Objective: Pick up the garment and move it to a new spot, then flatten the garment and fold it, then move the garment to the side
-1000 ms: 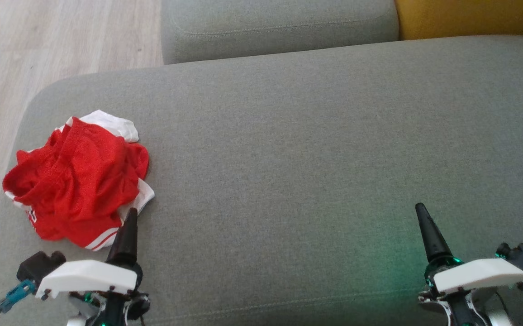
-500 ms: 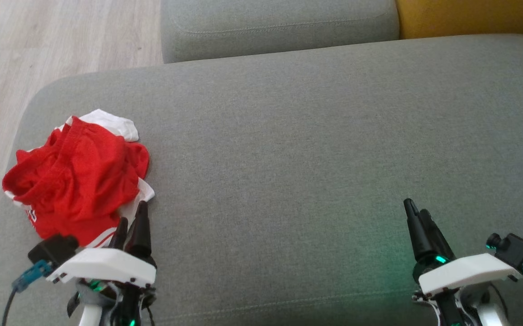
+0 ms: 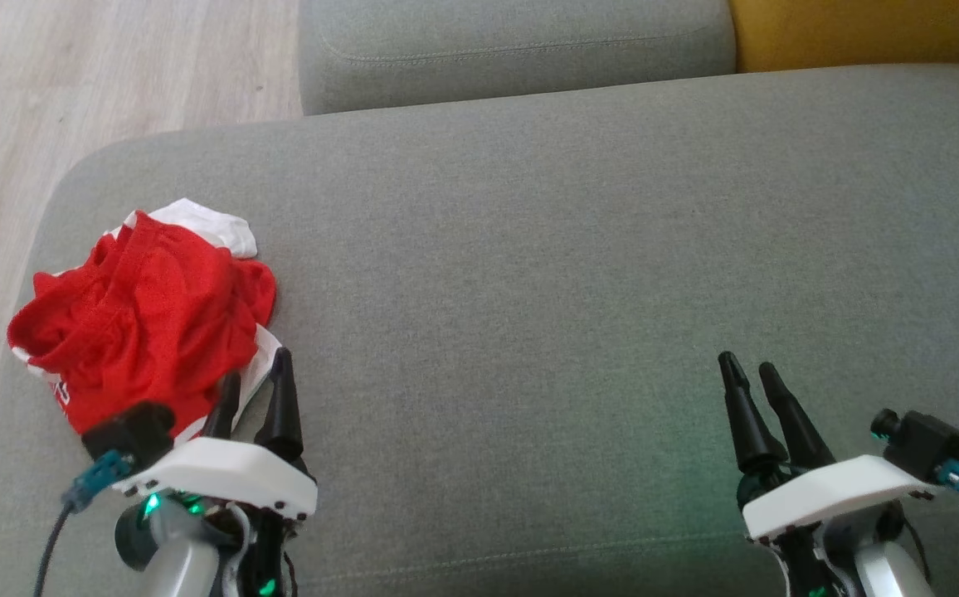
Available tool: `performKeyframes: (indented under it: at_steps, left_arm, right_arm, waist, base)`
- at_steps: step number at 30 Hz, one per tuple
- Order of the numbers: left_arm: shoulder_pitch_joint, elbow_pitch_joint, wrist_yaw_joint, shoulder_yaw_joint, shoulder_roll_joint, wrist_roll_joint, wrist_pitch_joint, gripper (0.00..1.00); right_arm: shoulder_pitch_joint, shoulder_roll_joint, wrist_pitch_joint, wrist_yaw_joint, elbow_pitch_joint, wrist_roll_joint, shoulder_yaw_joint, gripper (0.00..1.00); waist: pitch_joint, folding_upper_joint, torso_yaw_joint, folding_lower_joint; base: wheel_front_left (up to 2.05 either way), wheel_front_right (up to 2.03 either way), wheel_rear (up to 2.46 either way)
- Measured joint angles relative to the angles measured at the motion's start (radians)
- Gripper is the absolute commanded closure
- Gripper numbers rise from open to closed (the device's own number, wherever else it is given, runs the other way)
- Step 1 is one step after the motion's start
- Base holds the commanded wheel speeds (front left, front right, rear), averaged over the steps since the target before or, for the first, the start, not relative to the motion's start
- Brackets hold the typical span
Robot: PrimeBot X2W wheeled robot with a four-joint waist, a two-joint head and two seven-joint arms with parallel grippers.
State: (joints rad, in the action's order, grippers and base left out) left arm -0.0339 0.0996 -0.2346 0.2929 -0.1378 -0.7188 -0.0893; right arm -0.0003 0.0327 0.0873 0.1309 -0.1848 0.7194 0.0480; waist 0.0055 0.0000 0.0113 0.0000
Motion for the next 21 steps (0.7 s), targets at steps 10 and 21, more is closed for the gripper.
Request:
performKeyframes:
  at_steps: [10,21]
  left_arm:
    - [-0.012,-0.043,-0.057,0.065,-0.026,0.113,-0.028,0.0]
    - [-0.013,-0.075,-0.082,0.12,-0.044,0.228,-0.062,0.0]
  right_arm:
    - [-0.01,0.001,0.029,0.0,0.026,-0.123,0.023,0.0]
    - [-0.01,0.002,0.056,0.0,0.058,-0.266,0.048,0.0]
  waist:
    - [-0.004,0.0,-0.002,0.0]
    - [-0.006,0.0,-0.001,0.0]
  base:
    - [0.0,0.0,0.0]
    - [0.0,0.0,0.0]
